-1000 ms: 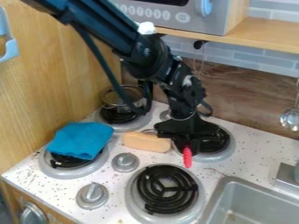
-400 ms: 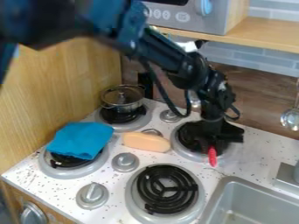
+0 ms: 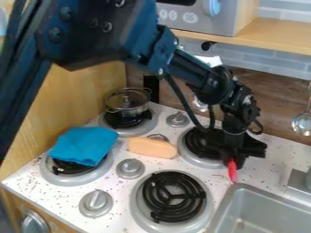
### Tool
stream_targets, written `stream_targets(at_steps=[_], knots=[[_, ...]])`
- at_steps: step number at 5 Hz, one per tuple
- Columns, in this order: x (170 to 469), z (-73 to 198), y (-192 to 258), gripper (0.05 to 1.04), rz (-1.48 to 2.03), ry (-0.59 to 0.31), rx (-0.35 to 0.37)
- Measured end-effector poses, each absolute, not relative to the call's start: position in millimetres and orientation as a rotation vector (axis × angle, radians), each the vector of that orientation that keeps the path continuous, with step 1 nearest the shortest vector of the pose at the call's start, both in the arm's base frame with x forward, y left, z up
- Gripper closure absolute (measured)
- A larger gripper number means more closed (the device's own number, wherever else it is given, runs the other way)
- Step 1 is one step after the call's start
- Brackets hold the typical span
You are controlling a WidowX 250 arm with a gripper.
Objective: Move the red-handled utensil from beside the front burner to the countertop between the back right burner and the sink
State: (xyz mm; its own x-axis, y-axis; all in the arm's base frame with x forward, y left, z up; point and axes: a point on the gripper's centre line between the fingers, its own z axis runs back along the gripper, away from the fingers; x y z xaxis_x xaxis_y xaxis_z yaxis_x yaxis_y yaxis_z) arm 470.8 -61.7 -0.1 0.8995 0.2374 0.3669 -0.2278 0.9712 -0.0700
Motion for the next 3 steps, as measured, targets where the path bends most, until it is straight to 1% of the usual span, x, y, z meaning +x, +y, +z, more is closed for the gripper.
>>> stream_targets(at_steps=[1,2,3], knots=[[470.0,-2.0,-61.2,0.565,0.239,-0.391,-0.029],[455.7,-1.7,-58.4,0.298,0.232,-0.378,-0.033],[433.7,21.1,-39.4,0.077,0.255,-0.381,-0.078]])
